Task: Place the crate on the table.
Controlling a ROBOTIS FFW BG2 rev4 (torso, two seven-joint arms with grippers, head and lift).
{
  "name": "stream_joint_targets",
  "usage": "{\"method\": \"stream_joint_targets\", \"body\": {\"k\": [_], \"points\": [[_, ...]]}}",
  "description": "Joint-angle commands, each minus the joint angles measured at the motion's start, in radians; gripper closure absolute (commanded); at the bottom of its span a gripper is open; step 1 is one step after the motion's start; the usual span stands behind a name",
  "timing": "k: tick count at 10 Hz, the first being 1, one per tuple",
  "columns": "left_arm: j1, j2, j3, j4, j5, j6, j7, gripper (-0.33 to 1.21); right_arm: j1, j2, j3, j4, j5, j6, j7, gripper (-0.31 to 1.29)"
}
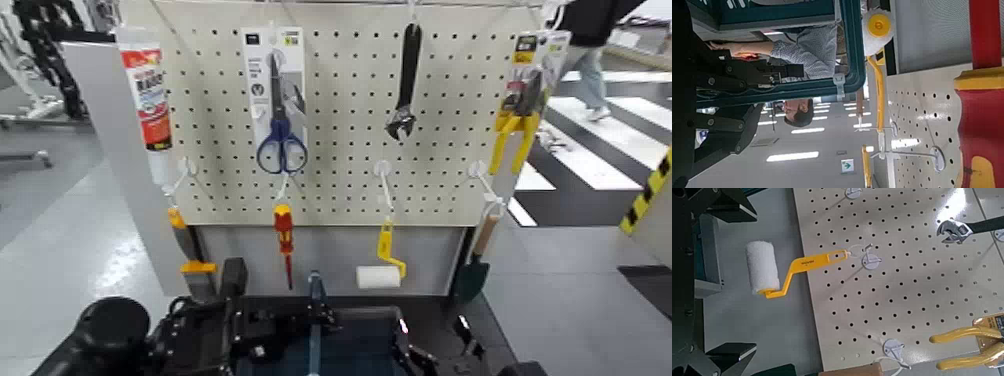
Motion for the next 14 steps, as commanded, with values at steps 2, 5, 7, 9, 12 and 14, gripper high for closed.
{"method": "stream_joint_targets", "body": {"k": [2, 5, 7, 9, 12, 14], "points": [[-0.017, 0.000, -0.017, 0.034, -0.022, -0.013, -0.027, 1.18, -0.003, 0.000, 0.002, 0.003, -0.003, -0.004, 0.001, 0.14], [-0.022, -0.001, -0.022, 0.052, -0.030, -0.019, -0.040, 1.17, -0.003, 0.000, 0.005, 0.005, -0.003, -0.007, 0.001, 0.14], [-0.022, -0.001, -0.023, 0.058, -0.032, -0.022, -0.043, 1.18, -0.004, 0.000, 0.005, 0.005, -0.005, -0.007, 0.001, 0.14], [-0.020, -0.004, -0.023, 0.061, -0.033, -0.035, -0.043, 1.17, -0.004, 0.000, 0.005, 0.006, -0.005, -0.009, 0.001, 0.14], [-0.014, -0.006, -0.017, 0.060, -0.045, -0.064, -0.043, 0.65, -0.003, -0.002, 0.005, 0.005, -0.006, -0.009, 0.001, 0.14], [-0.005, -0.007, -0.007, 0.041, -0.071, -0.078, -0.043, 0.29, -0.003, -0.002, 0.002, 0.005, -0.006, -0.009, 0.001, 0.14]]}}
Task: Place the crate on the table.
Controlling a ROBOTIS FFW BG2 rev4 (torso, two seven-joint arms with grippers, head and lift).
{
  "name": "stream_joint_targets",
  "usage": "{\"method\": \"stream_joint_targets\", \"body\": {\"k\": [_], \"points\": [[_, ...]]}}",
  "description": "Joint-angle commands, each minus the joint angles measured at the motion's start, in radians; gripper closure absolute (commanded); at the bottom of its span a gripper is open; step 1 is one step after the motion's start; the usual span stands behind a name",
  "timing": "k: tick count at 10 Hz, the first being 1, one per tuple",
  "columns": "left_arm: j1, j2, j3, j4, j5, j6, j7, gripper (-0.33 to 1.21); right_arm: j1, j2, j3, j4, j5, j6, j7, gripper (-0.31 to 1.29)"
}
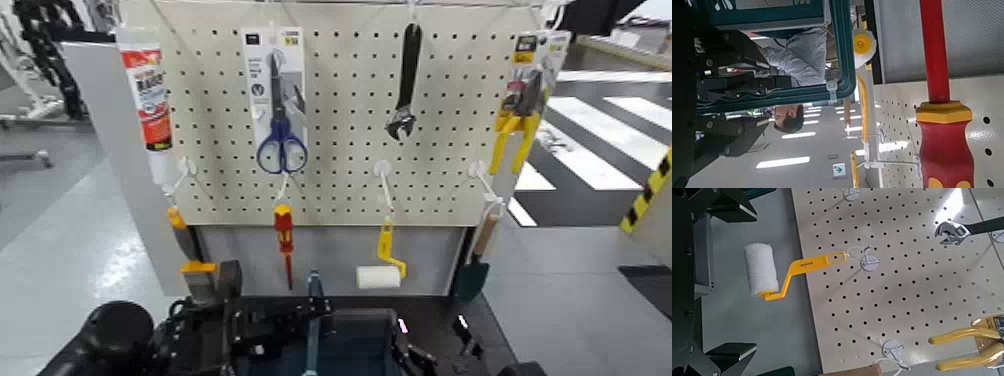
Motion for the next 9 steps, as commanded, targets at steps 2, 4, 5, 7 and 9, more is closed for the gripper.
{"method": "stream_joint_targets", "body": {"k": [2, 4, 5, 7, 9], "points": [[0.019, -0.005, 0.035, -0.054, -0.071, -0.016, -0.002, 0.16, 0.000, 0.000, -0.003, 0.000, 0.000, 0.001, 0.001, 0.14], [0.050, -0.013, 0.078, -0.109, -0.154, -0.046, 0.000, 0.15, 0.000, 0.000, -0.003, 0.000, -0.002, 0.003, 0.000, 0.14], [0.073, -0.021, 0.104, -0.157, -0.211, -0.069, 0.000, 0.15, 0.000, -0.002, -0.003, 0.000, -0.002, 0.004, 0.001, 0.14], [0.126, -0.037, 0.150, -0.263, -0.290, -0.122, 0.041, 0.15, 0.000, -0.005, -0.003, -0.002, -0.002, 0.006, 0.000, 0.14], [0.200, -0.053, 0.217, -0.416, -0.387, -0.158, 0.167, 0.15, 0.000, -0.006, -0.005, -0.003, -0.002, 0.009, 0.000, 0.14]]}}
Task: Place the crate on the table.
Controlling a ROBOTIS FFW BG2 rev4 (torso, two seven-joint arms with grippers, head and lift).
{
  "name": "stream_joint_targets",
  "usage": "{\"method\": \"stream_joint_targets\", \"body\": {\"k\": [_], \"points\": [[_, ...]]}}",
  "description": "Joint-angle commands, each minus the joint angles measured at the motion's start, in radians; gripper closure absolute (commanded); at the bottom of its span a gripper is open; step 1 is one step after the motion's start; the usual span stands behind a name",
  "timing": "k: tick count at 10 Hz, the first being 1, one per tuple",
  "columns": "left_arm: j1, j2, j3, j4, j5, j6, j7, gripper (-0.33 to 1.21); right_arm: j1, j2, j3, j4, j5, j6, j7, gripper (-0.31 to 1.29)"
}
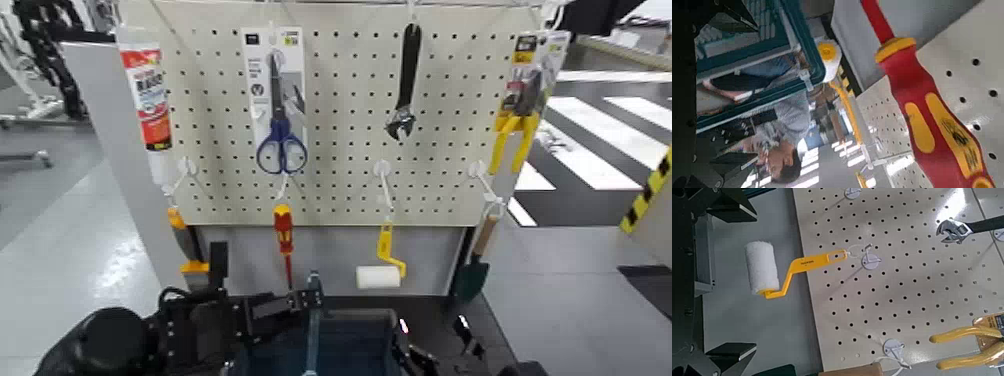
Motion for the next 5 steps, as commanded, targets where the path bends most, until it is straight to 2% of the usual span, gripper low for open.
{"method": "stream_joint_targets", "body": {"k": [1, 2, 4, 5], "points": [[0.093, -0.017, 0.078, -0.196, -0.108, -0.021, 0.138, 0.15, 0.000, -0.002, -0.001, -0.001, 0.000, 0.002, 0.000, 0.14], [0.125, -0.023, 0.097, -0.269, -0.160, -0.040, 0.204, 0.15, 0.000, -0.003, -0.001, -0.001, 0.000, 0.002, 0.000, 0.14], [0.220, -0.035, 0.107, -0.367, -0.224, -0.176, 0.339, 0.15, 0.000, -0.003, -0.002, -0.001, -0.003, 0.003, 0.000, 0.14], [0.266, -0.060, 0.125, -0.411, -0.306, -0.228, 0.356, 0.15, 0.002, -0.005, -0.004, -0.001, -0.005, 0.003, 0.000, 0.14]]}}
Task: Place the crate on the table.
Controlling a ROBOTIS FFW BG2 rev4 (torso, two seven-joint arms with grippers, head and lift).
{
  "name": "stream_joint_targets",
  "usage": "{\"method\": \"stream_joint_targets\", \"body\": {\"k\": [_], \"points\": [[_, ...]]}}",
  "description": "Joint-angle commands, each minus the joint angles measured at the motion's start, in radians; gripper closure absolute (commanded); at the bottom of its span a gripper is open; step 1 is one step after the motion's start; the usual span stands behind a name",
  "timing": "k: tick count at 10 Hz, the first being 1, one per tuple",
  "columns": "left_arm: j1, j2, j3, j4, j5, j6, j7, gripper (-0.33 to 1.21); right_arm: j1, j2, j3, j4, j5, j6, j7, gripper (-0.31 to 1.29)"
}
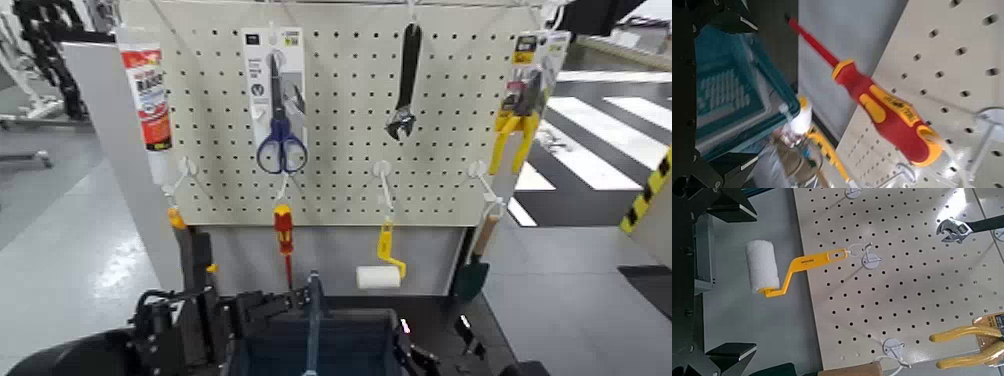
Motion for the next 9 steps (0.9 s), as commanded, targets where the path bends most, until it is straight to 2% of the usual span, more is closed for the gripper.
{"method": "stream_joint_targets", "body": {"k": [1, 4, 7, 9], "points": [[0.117, -0.041, 0.038, -0.114, -0.179, -0.145, 0.036, 0.15, 0.002, -0.001, -0.002, 0.000, -0.003, 0.000, 0.000, 0.14], [0.228, -0.070, 0.081, -0.181, -0.364, -0.309, 0.033, 0.15, 0.002, -0.001, -0.003, -0.003, -0.003, 0.001, 0.002, 0.14], [0.317, -0.104, 0.081, -0.181, -0.482, -0.478, 0.032, 0.15, 0.005, -0.001, -0.005, -0.005, -0.003, 0.001, 0.002, 0.14], [0.370, -0.138, 0.082, -0.176, -0.605, -0.624, 0.046, 0.15, 0.008, -0.001, -0.006, -0.006, -0.003, 0.001, 0.002, 0.14]]}}
